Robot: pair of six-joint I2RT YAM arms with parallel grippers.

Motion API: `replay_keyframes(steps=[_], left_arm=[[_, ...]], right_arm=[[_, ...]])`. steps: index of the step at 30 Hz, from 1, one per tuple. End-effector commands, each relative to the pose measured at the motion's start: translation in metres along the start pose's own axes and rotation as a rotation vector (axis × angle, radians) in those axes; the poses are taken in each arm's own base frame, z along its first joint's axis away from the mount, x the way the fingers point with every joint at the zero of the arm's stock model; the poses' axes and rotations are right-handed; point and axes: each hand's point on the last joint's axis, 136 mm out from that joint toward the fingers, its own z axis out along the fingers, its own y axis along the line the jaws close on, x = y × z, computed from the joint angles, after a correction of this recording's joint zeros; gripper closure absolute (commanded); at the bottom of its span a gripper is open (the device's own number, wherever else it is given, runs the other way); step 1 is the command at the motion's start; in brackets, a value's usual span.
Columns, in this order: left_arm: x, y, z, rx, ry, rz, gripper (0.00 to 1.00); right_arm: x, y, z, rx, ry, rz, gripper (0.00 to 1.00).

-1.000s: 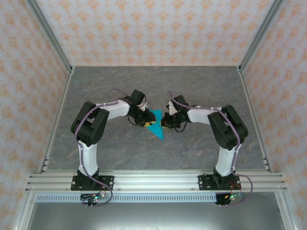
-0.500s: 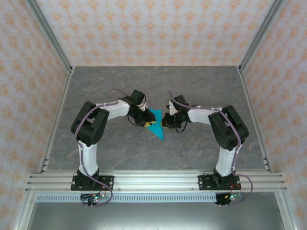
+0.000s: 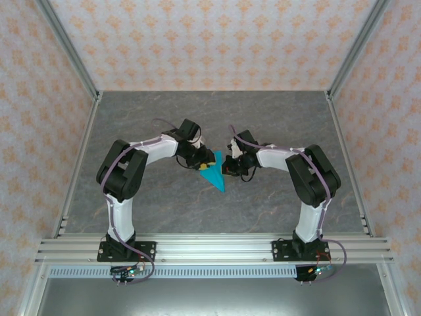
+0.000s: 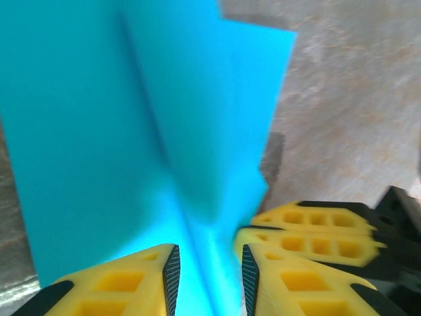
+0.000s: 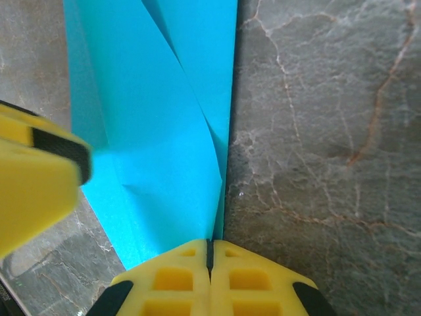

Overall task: Fold a paper plane with a square sheet of paper (fold left side to right side)
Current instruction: Fourth fold the wing at the center of the table.

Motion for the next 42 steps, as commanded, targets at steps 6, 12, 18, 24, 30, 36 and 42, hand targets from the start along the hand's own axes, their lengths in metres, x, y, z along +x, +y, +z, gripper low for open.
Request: replay_keyframes(steps=[6,12,18,24,30,36,42], left_arm=[[-0.008,-0.044,-0.014,0.091,-0.006,0.066,0.80],[-0.014,-0.039,-0.001,0.073,0.017,0.058,0.83],[-0.019,-0.030,0.014,0.045,0.035,0.045,0.83],[-0.019,-0.011,0.023,-0.023,0.044,0.036,0.84],[-0.014,0.013,0.029,-0.105,0.055,0.019,0.84],[-0.010,0.029,0.035,-0.145,0.065,-0.002,0.85],[-0.004,0.043,0.037,-0.180,0.074,-0.010,0.85]], right_arm=[[0.026,-0.034,0.014,0.143,0.094,0.036,1.00],[0.026,-0.033,0.017,0.145,0.100,0.030,1.00],[0.027,-0.033,0.017,0.154,0.107,0.021,1.00],[0.027,-0.033,0.017,0.160,0.111,0.018,1.00],[0.027,-0.034,0.017,0.170,0.116,0.012,1.00],[0.026,-0.032,0.016,0.166,0.113,0.008,1.00],[0.011,-0.015,0.005,0.136,0.075,-0.016,0.98]])
